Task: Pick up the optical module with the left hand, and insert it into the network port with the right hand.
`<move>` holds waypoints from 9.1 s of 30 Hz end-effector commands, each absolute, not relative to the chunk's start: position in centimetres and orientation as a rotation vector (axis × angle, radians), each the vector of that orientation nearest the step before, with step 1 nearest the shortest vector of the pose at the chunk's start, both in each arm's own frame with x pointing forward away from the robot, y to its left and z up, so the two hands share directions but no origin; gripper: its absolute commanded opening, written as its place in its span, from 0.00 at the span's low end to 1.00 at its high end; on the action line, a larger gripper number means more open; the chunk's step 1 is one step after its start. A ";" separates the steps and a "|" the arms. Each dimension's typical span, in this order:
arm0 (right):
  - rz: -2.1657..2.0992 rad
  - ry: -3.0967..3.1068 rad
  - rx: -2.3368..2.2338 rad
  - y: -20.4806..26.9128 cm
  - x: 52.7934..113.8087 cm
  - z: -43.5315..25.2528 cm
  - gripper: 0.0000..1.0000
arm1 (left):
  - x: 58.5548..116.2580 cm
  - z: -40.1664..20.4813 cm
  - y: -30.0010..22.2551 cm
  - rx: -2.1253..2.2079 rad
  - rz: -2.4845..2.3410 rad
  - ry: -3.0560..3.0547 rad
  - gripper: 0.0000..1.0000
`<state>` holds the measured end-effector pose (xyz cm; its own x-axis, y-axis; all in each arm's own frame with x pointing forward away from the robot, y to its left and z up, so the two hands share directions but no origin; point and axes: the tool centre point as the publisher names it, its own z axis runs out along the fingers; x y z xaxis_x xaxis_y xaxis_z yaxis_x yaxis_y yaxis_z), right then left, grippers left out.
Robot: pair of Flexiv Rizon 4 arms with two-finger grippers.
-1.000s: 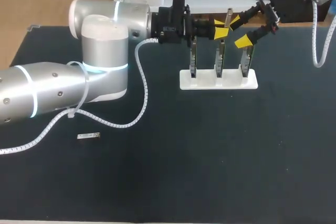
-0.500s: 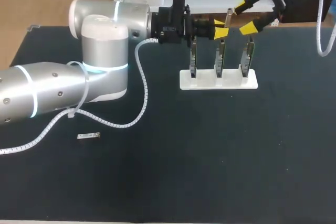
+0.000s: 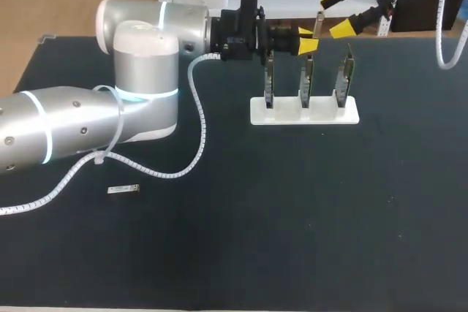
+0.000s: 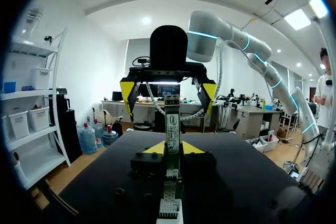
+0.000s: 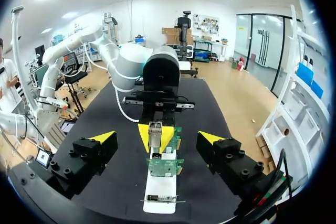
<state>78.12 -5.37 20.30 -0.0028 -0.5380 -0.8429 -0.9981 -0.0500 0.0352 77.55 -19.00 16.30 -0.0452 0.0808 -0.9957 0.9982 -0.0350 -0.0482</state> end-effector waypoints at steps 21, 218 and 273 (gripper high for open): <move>0.984 1.699 -1.675 -3.7 78.6 20.4 1.00 | 77.8 16.2 -19.1 1.278 -1.236 1.284 0.00; 0.922 1.709 -1.589 -3.7 77.7 19.9 0.00 | 77.2 12.1 -15.8 1.621 -1.016 1.598 1.00; 0.916 1.691 -1.626 -3.3 77.9 19.5 0.00 | 76.9 11.8 -15.8 1.659 -1.016 1.632 1.00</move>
